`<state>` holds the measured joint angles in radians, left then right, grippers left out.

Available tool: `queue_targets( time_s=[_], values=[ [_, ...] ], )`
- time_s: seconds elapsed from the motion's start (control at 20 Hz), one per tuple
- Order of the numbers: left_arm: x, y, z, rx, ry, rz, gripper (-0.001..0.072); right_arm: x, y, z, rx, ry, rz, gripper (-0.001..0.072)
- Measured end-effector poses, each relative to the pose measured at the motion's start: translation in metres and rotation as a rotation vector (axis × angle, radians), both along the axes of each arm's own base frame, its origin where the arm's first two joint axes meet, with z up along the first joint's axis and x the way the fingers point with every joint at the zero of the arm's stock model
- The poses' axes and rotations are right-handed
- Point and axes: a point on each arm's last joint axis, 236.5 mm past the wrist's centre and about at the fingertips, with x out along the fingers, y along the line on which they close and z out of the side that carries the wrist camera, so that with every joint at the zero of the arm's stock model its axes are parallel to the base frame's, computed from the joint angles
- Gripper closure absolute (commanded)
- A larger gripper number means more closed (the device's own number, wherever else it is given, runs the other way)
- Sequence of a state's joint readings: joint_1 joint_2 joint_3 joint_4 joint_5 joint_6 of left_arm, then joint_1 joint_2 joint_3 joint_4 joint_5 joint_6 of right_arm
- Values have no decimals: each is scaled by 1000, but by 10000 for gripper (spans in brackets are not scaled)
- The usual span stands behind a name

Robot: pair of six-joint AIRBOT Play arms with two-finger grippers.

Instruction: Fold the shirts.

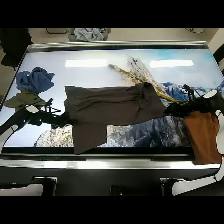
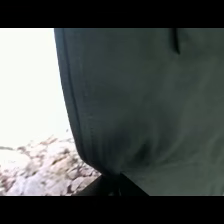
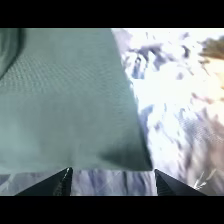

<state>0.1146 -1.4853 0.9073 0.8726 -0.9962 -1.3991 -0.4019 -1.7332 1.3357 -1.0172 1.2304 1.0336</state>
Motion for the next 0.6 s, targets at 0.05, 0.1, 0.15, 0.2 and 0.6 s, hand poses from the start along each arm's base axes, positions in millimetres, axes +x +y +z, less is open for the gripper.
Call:
queue_targets(
  time_s=[0.05, 0.1, 0.15, 0.2, 0.6],
  values=[
    [0, 0, 1, -1, -2, 0, 662, 0, 0, -1, 4, 4, -8, 106],
    [0, 0, 2, -2, -3, 0, 662, 1, 0, -3, 7, 10, -21, 124],
    [1, -1, 3, -5, -5, 2, 662, 2, 0, -3, 8, 9, -28, 149],
    [1, -1, 3, -5, -5, 2, 662, 3, 0, -5, 7, 12, -38, 154],
    [1, -1, 5, -9, -7, 5, 662, 4, 6, -14, -11, 33, -37, 538]
  ],
)
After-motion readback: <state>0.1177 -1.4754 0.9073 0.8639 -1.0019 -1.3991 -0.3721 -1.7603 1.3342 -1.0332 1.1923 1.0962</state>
